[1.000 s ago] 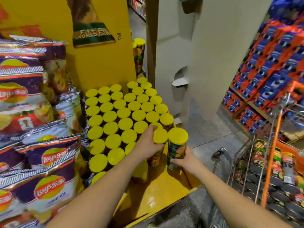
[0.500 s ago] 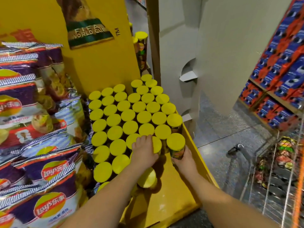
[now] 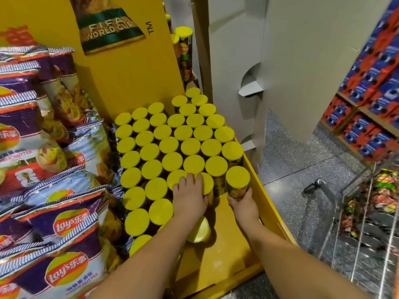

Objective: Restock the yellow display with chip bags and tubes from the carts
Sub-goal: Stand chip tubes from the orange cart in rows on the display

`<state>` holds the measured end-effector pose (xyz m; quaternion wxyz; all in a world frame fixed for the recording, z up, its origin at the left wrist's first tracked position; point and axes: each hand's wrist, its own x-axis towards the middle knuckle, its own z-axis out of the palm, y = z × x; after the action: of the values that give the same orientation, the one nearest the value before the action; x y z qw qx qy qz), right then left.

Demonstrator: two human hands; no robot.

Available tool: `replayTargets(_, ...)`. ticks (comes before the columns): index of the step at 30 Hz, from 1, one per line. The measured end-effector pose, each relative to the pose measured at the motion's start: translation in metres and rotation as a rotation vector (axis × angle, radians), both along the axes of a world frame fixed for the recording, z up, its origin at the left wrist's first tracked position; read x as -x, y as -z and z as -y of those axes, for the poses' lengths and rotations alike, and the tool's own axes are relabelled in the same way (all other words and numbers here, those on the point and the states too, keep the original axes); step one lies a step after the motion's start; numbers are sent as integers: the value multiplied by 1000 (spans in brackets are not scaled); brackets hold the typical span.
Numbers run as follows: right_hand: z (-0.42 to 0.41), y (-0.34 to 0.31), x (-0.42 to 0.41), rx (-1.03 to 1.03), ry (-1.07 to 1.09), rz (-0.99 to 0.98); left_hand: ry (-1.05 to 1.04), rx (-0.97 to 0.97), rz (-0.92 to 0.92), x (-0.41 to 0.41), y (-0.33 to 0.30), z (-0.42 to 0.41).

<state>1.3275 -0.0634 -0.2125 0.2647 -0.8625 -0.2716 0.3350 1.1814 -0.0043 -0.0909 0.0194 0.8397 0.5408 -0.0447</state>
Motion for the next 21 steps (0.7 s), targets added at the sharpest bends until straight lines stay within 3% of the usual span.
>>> replayTargets(7, -16, -7, -4, -63, 81, -122, -29, 70, -26, 3, -1, -1)
replayTargets(11, -4, -16, -8, -73, 48, -133, -39, 121, 55, 5, -10, 1)
replayTargets(18, 14, -59, -31, 28, -139, -180, 29, 141, 378, -20, -51, 3)
replayTargets(21, 31, -100, -50, -47, -184, -198, 100, 189, 544, -55, -78, 7)
